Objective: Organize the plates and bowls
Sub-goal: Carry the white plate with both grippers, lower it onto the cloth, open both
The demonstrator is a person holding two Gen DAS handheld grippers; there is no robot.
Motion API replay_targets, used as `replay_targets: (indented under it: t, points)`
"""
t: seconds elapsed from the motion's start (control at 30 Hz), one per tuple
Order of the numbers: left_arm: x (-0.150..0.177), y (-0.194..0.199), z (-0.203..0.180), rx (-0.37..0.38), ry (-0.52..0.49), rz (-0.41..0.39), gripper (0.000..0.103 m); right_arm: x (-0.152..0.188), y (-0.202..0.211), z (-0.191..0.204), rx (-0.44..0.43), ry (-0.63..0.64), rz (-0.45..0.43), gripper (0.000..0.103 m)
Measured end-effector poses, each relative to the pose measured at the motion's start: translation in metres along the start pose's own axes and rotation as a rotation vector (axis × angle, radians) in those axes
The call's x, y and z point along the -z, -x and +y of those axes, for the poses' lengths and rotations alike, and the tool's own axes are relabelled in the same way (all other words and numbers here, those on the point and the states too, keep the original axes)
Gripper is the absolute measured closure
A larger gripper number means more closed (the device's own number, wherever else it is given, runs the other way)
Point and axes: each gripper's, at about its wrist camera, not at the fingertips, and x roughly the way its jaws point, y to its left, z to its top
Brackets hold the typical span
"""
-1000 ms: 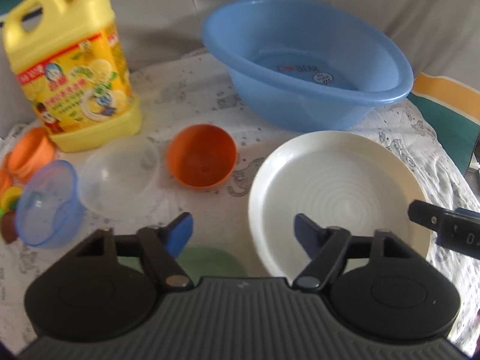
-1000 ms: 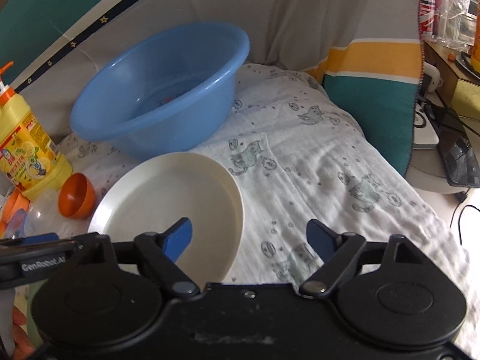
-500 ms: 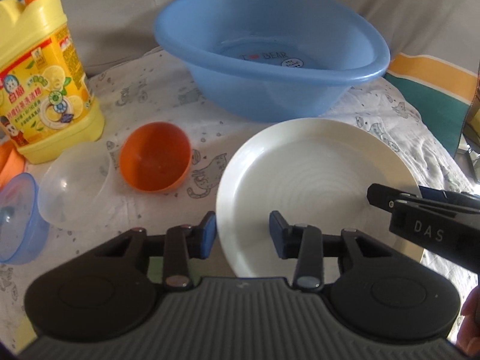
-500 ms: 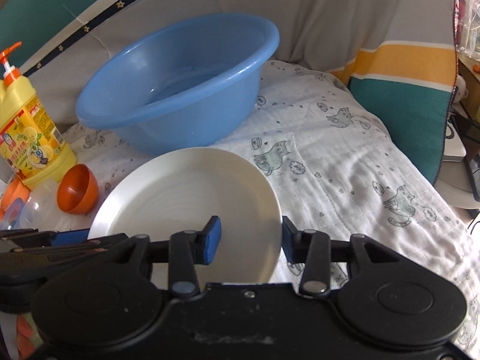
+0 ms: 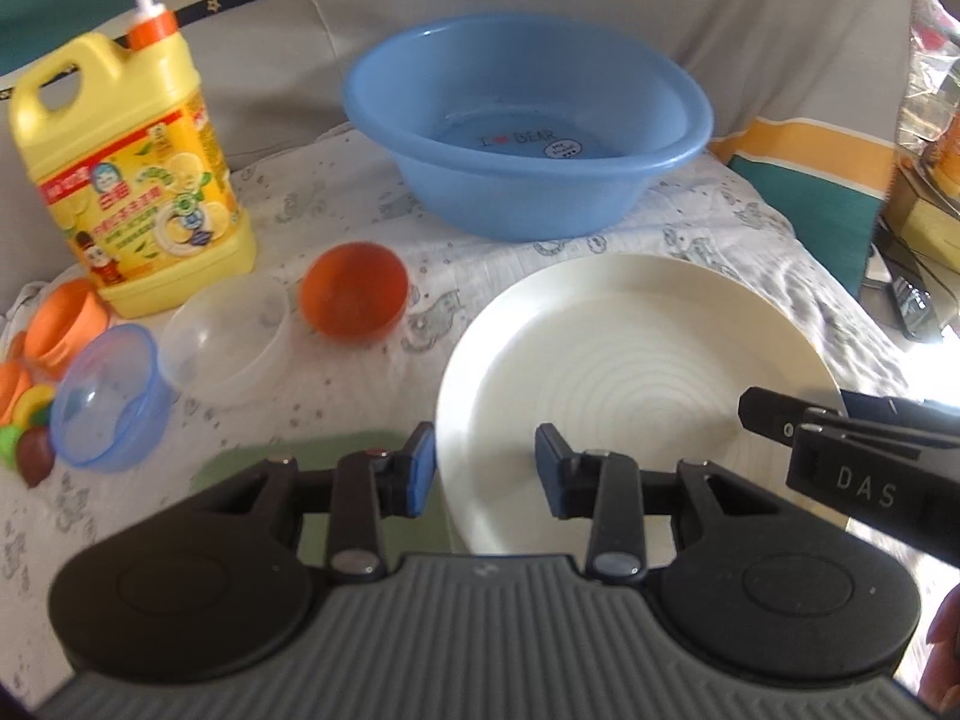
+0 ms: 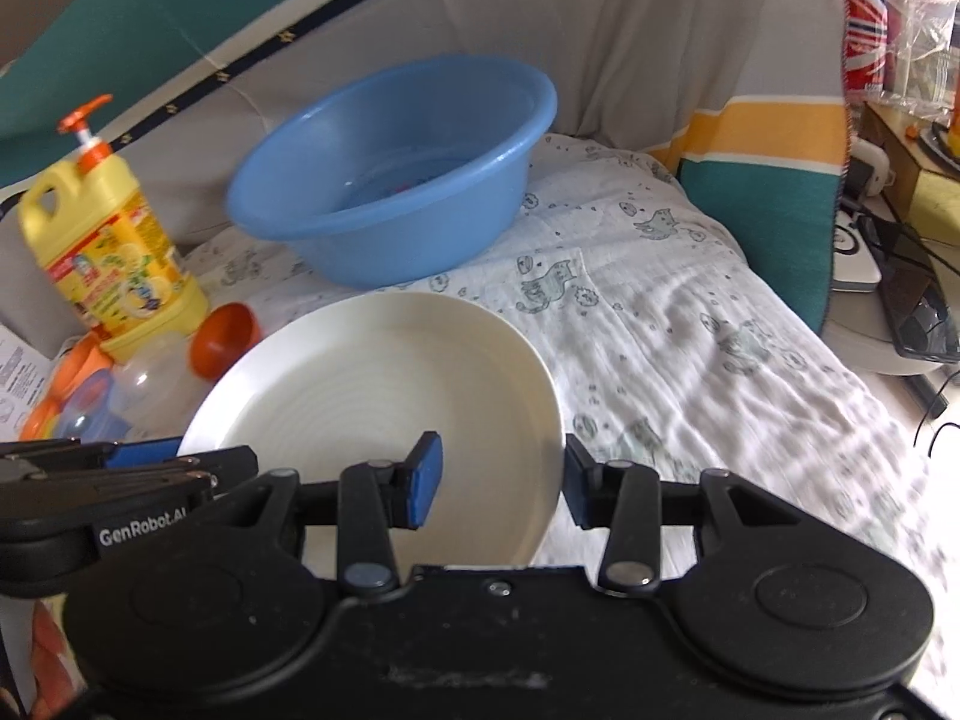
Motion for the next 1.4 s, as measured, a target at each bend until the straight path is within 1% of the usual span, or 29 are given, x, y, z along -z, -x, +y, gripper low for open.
replay_targets:
  t: [0.27, 0.53, 0.73, 0.87, 1.07, 1.27, 1.4]
  points:
    - [0.036, 0.056, 0.002, 0.004, 0.014, -0.021, 0.068, 0.028, 0.058, 0.013, -0.012, 0.047, -0.016, 0.061]
    - [0.077, 0.098, 0.001, 0.012, 0.018, -0.021, 0.067, 0.066, 0.108, 0.025, -0.024, 0.087, -0.014, 0.061]
    - [0.106, 0.117, 0.002, 0.013, 0.027, -0.012, 0.065, 0.091, 0.126, 0.03, -0.033, 0.109, 0.01, 0.061]
    - [0.123, 0.122, 0.006, 0.007, 0.039, 0.001, 0.064, 0.105, 0.128, 0.034, -0.041, 0.128, 0.035, 0.061]
    - [0.142, 0.113, 0.015, 0.003, 0.069, 0.05, 0.064, 0.124, 0.124, 0.043, -0.045, 0.15, 0.075, 0.061]
    - [0.148, 0.105, 0.017, 0.008, 0.083, 0.075, 0.064, 0.128, 0.118, 0.045, -0.039, 0.158, 0.097, 0.061]
    - [0.151, 0.1, 0.014, 0.024, 0.087, 0.096, 0.064, 0.128, 0.113, 0.039, -0.036, 0.143, 0.112, 0.061]
